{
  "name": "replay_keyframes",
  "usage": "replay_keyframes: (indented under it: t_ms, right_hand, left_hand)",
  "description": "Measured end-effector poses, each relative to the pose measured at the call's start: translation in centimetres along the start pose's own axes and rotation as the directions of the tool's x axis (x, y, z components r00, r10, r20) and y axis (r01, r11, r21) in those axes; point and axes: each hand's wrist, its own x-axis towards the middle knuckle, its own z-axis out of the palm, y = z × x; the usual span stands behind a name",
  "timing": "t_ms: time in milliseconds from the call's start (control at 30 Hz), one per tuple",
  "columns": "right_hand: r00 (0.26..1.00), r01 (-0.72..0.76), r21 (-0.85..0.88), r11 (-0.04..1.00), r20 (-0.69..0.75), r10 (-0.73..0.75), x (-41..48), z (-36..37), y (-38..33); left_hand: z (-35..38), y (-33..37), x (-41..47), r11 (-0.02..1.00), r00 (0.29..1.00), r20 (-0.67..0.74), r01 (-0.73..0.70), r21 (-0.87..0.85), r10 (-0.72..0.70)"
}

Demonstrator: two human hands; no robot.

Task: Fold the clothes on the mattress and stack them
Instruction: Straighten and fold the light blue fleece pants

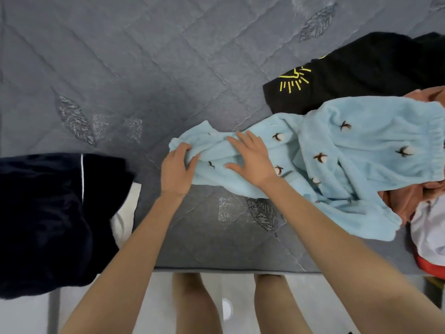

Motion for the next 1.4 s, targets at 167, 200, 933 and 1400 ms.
replay_keyframes:
  t_ms: [167, 200, 933, 1400]
  right_hand:
    - [0.996, 0.016, 0.071, 0.997, -0.093, -0.009, 1.5, -0.1, -1.7]
    - [0.991, 0.033, 0.044, 0.999, -0.128, -0.027, 1.7, -0.4, -2.0]
    - [0.938, -0.066, 0.539, 0.840, -0.254, 0.237, 1.5, -4.0, -3.1]
    - [0.997, 0.058, 0.487, 0.871, -0.074, -0.025, 3.1, -6.0, -8.1]
  left_hand:
    - [-2.3, 0.8, 1.0, 0.989, 0.996, 0.051, -0.071, -0.133, 0.078]
    - [-2.6, 1.0, 1.3, 0.987, 0.993, 0.075, -0.075, -0.143, 0.086]
    - [-3.9, 1.1, 3.3, 0.775, 0.892, 0.285, 0.447, -0.447, -0.350]
    - [-6.1, 4.3, 4.5, 0.589, 0.896, 0.379, 0.440, -0.678, -0.232]
